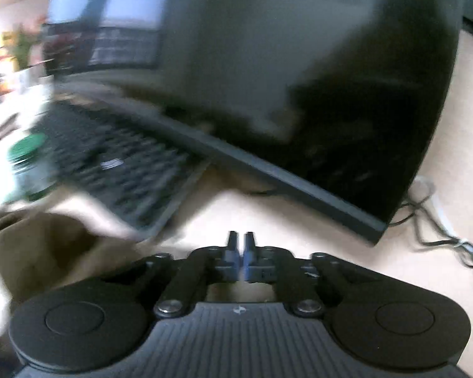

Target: Fold clothes

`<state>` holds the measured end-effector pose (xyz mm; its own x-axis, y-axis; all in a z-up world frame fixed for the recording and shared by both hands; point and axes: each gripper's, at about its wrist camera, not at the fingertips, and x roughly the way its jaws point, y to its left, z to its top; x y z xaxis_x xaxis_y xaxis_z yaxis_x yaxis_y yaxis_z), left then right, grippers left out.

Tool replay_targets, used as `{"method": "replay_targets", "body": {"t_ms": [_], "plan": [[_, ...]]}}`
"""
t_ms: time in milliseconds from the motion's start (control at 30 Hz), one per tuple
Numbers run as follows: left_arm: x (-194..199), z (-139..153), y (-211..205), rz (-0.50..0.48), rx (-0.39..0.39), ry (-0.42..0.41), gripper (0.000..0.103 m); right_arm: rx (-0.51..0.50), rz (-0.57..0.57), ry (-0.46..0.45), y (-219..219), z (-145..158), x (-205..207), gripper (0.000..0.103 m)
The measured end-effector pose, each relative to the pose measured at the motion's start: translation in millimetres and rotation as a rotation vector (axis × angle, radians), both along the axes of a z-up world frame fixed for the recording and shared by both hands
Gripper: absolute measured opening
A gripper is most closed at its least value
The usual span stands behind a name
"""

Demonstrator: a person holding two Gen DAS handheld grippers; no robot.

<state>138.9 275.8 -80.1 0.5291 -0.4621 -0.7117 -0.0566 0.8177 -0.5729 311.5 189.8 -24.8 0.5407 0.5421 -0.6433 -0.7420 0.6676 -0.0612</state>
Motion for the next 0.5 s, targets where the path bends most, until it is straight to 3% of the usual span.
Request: {"method": "replay_targets", "body": {"t_ms": [67,233,267,300,333,433,500], "plan": [[2,-1,1,-0.006,-0.002,0.001,0.093,0.009,0.021,0.043,-3,-4,-8,0.05],[5,-2,-2,-0.021,0.008,0.005,0.094,0.064,-0.032,0.236,-1,-31,19,0.052],[4,-2,-2,-0.022,0.01,0.004,0.094,0.064,-0.034,0.247,0,-34,21,0.04],[4,-2,-2,-0.022,0.007,0.004,0.094,0.057,-0.028,0.243,3,-36,19,0.01],[4,-2,-2,-0.021,0.005,0.004,0.094,0.05,-0.023,0.239,5,-37,17,0.004],[2,-2,0,-0.018,-0.004,0.004,0.094,-0.033,-0.027,0.055,16,-31,7,0.004],[1,-2,0,-0.023,-0.005,0.001,0.095,-0.077,-0.06,0.023,22,-34,17,0.004]]}}
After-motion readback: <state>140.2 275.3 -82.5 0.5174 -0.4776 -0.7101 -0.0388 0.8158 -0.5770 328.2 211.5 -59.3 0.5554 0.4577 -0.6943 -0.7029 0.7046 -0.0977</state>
